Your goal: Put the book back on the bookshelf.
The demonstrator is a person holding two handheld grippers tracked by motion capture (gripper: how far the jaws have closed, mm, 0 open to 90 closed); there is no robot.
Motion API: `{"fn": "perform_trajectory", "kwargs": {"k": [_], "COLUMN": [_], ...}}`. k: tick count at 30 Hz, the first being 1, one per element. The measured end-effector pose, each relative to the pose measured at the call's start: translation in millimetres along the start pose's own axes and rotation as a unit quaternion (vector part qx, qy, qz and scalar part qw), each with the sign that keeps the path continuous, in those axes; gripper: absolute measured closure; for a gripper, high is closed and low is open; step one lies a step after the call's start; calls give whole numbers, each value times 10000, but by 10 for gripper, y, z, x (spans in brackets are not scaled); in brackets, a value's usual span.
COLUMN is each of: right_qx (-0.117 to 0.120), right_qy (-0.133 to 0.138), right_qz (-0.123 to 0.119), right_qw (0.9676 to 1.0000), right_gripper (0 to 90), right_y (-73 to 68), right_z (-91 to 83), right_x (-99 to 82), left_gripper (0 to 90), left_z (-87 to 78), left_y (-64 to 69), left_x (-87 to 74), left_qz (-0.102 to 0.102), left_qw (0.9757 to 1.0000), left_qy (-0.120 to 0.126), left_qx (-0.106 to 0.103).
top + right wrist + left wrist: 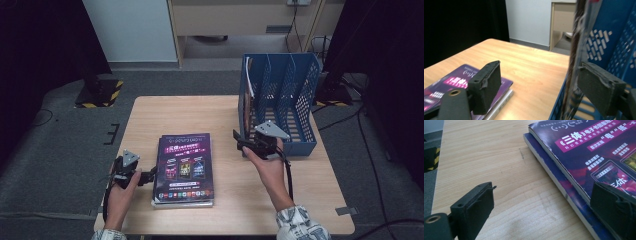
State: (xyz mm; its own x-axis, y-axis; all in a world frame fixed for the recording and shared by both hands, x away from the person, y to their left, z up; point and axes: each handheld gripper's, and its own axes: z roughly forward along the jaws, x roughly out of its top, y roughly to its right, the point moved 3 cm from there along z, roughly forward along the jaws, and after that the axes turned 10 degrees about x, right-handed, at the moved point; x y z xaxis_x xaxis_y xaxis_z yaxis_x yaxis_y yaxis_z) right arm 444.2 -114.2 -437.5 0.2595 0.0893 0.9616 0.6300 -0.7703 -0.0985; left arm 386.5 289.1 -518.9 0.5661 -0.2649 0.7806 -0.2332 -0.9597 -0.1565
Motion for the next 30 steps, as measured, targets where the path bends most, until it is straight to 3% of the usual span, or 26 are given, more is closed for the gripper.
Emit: {"fn": "perform_trajectory", "kwargs": {"k": [11, 13, 16, 17, 19, 25, 30], "right_qx": [304, 549, 723, 898, 1019, 1167, 1356], "right_qy": [-440, -485, -566, -594, -660, -770, -917], "right_qz": [-39, 93, 14, -28, -82, -176, -164], "right_qw": [9986, 9973, 9958, 9942, 9926, 9900, 9864], "right_gripper": [258, 262, 268, 280, 308, 389, 467], "right_y": [-205, -282, -356, -435, -493, -586, -678], "right_z": [-12, 19, 40, 43, 44, 83, 148], "right_x": [-274, -323, -342, -359, -389, -459, -524], "left_gripper": [56, 65, 75, 93, 122, 197, 316], "left_z": [-35, -50, -70, -80, -105, -142, -169], "left_y": [69, 105, 139, 150, 180, 189, 198], "left_x": [-10, -17, -1, 7, 13, 21, 14], "left_qz": [-51, -54, -78, -86, -57, -87, -106], "left_qw": [9998, 9997, 9996, 9996, 9995, 9995, 9993], "left_qy": [19, -22, 15, 32, 61, 89, 100], "left_qx": [-205, -247, -256, -272, -301, -297, -336]}}
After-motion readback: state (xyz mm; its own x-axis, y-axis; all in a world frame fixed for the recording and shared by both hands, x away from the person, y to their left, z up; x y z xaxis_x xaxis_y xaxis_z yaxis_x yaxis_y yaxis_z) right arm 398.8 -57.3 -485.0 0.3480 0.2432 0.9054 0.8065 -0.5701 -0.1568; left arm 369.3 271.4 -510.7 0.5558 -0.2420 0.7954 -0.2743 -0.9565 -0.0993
